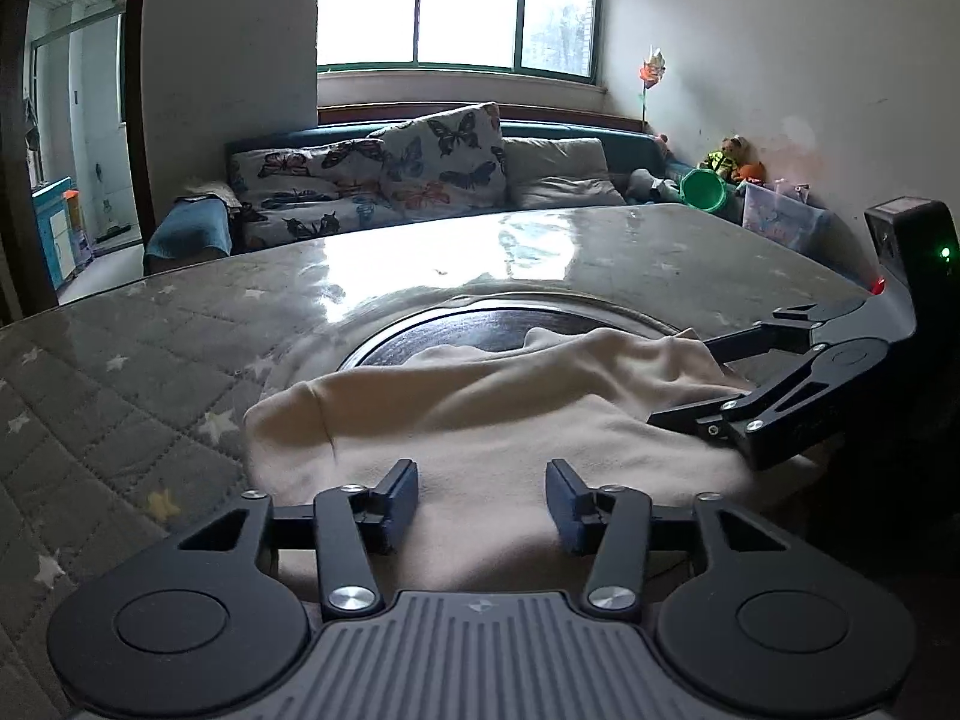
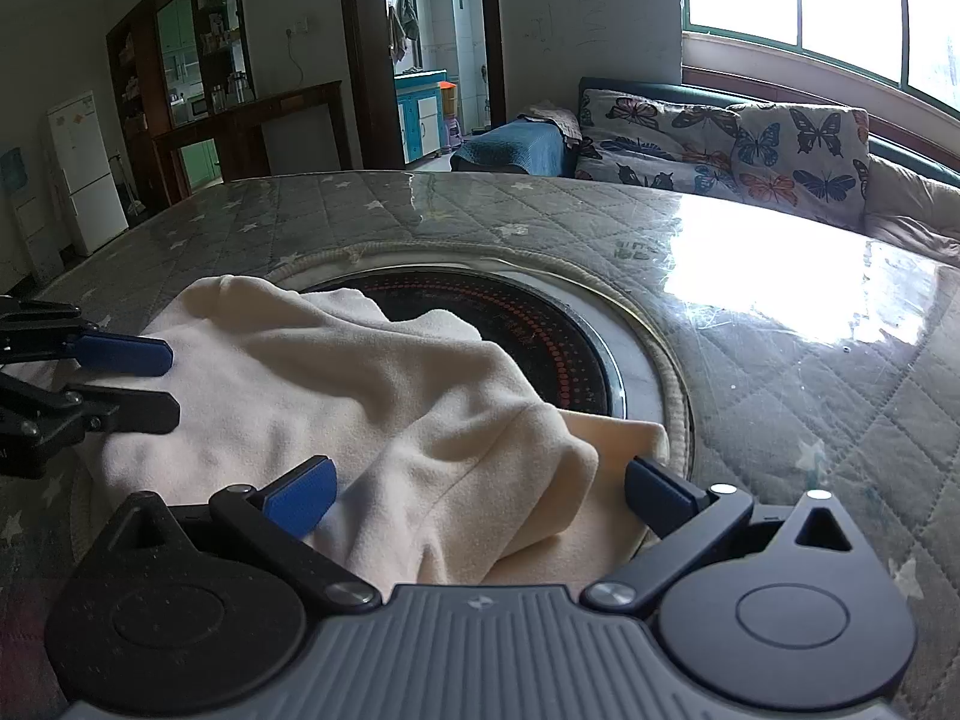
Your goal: Fold clothes
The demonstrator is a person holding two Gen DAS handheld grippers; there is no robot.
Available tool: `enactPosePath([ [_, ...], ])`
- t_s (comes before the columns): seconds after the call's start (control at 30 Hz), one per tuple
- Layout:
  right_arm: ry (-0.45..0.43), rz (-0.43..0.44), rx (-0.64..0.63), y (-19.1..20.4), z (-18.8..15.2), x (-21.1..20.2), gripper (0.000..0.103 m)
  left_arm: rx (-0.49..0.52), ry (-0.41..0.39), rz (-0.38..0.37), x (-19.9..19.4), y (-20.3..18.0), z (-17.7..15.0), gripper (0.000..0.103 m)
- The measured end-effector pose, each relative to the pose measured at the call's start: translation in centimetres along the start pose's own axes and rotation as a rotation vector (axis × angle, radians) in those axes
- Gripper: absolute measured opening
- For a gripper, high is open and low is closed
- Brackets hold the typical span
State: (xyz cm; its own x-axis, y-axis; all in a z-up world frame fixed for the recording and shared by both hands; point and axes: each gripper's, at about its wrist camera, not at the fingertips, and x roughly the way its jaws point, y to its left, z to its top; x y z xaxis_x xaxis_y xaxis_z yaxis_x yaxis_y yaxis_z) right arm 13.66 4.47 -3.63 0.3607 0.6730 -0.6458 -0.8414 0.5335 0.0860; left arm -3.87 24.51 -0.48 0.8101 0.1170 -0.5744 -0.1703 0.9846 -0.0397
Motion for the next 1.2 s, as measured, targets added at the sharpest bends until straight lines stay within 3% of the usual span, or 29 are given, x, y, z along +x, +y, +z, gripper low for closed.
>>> enactPosePath([
  [0.33, 0.001, 0.001, -0.003, -0.1, 0.0, -0.1, 0.103, -0.023, -0.004, 0.023, 0.8, 0.0, -0.6, 0.079],
  [0.4, 0.001, 0.0, -0.005, -0.1, 0.0, -0.1, 0.103, -0.033, 0.002, 0.028, 1.0, 0.0, -0.5, 0.092],
  [0.57, 0.002, -0.001, -0.007, -0.1, 0.0, -0.2, 0.103, -0.042, 0.012, 0.007, 1.3, 0.0, -0.5, 0.102],
  [0.77, -0.004, -0.017, 0.015, 0.3, 0.2, -0.6, 0.102, -0.046, 0.023, 0.0, 1.6, 0.0, -0.4, 0.103],
  [0.93, -0.066, -0.063, 0.092, -0.1, 0.2, -3.4, 0.101, -0.039, 0.03, 0.007, 1.6, -0.1, -0.5, 0.103],
  [1.2, -0.04, -0.325, 0.06, -0.8, -1.6, -6.2, 0.09, -0.023, 0.035, 0.021, 2.1, -0.7, -0.4, 0.103],
])
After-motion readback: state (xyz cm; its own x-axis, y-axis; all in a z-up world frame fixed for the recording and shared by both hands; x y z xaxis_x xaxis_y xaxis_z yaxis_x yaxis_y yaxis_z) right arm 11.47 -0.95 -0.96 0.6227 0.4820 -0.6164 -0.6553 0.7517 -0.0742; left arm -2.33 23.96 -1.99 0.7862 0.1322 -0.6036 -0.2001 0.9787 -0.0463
